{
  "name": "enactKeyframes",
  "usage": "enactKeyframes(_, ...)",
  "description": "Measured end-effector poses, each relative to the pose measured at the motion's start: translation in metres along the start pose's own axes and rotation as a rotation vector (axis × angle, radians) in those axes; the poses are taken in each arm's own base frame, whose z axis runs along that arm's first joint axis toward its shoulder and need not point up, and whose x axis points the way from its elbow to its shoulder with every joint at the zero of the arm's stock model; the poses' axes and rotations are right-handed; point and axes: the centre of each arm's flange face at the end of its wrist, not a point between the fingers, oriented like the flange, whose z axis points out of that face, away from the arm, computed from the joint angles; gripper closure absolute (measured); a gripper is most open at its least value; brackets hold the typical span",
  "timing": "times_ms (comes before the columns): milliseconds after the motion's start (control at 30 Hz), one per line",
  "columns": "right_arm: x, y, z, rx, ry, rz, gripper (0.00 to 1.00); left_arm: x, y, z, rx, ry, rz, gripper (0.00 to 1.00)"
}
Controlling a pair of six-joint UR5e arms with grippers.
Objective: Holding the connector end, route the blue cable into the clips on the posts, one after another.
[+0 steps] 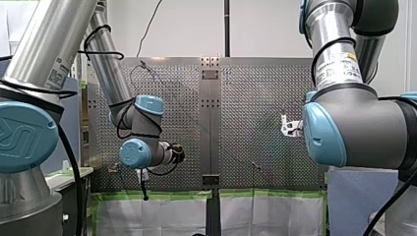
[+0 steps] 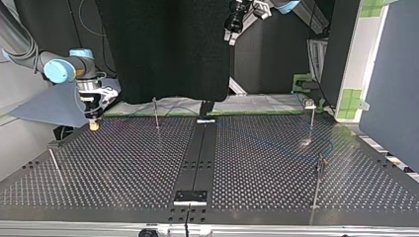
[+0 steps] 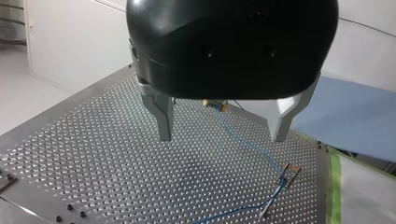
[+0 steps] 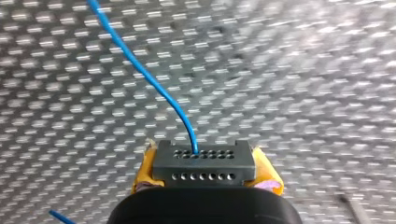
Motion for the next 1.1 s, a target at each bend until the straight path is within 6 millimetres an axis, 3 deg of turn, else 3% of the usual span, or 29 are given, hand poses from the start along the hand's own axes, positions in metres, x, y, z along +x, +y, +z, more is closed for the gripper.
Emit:
enactKeyframes(133,0.025,-0.001,0.0,0.016,0.039,-0.003,1.0,-0.001,0.0,0.001,-0.004,-0.009,0.002,0.0)
enactKeyframes(233,0.03,-0.001,-0.001,0.023,0.046,0.002,1.0,-0.001,0.0,0.001,-0.002,-0.009,0.002,0.0)
enactKeyframes(533,0.017,-0.004,-0.002,0.035,0.032,0.019,1.0,0.0,0.0,0.001,0.002,0.0,0.029,0.0)
enactKeyframes(1100,0.016,-0.004,-0.002,0.036,0.031,0.019,1.0,0.0,0.0,0.001,0.002,0.001,0.032,0.0)
